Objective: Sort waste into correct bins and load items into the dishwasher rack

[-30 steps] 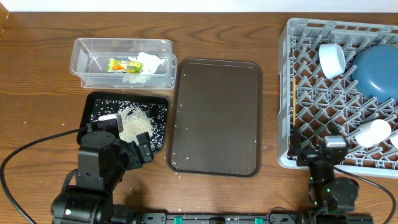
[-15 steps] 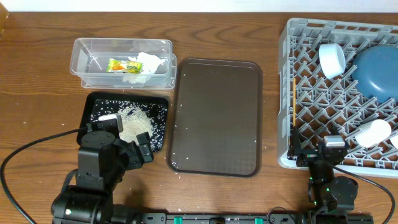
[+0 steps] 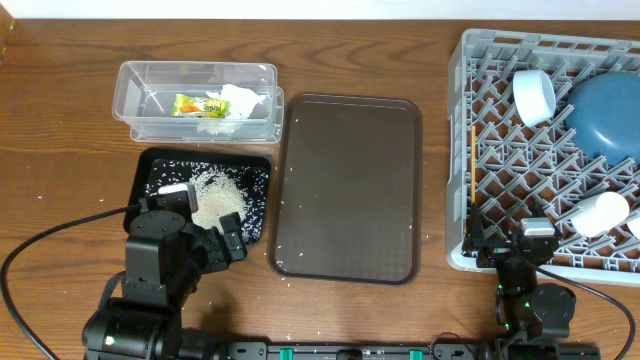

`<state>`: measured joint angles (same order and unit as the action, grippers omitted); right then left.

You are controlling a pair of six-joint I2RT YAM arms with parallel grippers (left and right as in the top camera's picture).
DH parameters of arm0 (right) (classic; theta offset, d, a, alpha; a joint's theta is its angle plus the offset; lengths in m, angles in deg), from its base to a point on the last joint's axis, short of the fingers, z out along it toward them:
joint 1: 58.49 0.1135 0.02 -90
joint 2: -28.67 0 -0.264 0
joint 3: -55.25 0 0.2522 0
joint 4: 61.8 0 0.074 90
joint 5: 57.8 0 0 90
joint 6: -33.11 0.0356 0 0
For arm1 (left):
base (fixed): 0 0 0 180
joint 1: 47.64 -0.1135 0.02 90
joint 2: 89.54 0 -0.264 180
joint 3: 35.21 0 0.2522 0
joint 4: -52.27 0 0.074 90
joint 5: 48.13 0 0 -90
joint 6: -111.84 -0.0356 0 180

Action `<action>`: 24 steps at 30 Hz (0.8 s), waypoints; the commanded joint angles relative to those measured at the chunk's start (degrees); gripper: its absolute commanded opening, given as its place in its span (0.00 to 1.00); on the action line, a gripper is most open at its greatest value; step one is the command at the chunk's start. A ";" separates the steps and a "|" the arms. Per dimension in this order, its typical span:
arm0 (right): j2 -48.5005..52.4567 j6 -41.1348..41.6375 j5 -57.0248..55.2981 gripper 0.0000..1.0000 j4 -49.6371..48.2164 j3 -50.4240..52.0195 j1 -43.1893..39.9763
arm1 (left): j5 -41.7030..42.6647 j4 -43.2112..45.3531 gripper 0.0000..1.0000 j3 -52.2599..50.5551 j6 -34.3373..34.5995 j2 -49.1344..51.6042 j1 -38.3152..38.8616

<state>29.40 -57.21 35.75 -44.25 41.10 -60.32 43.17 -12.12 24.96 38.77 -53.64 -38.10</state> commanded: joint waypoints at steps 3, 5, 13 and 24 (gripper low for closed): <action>-0.28 -0.61 -0.52 0.99 0.26 0.07 0.72 | -0.33 -0.04 1.00 -0.09 0.55 -0.59 0.26; -0.28 -0.61 -0.52 0.99 0.26 0.07 0.72 | -0.37 -0.83 1.00 -0.09 0.50 -2.51 0.28; -0.28 -0.61 -0.52 0.99 0.26 0.07 0.72 | -1.51 7.19 1.00 -11.23 0.50 -14.01 -4.92; -0.28 -0.61 -0.55 0.99 0.26 0.07 0.72 | 4.24 40.48 1.00 -40.74 -2.54 -34.88 -9.86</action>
<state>29.40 -57.36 35.34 -44.23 41.10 -60.32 45.90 23.96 -11.78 38.40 -85.53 -47.60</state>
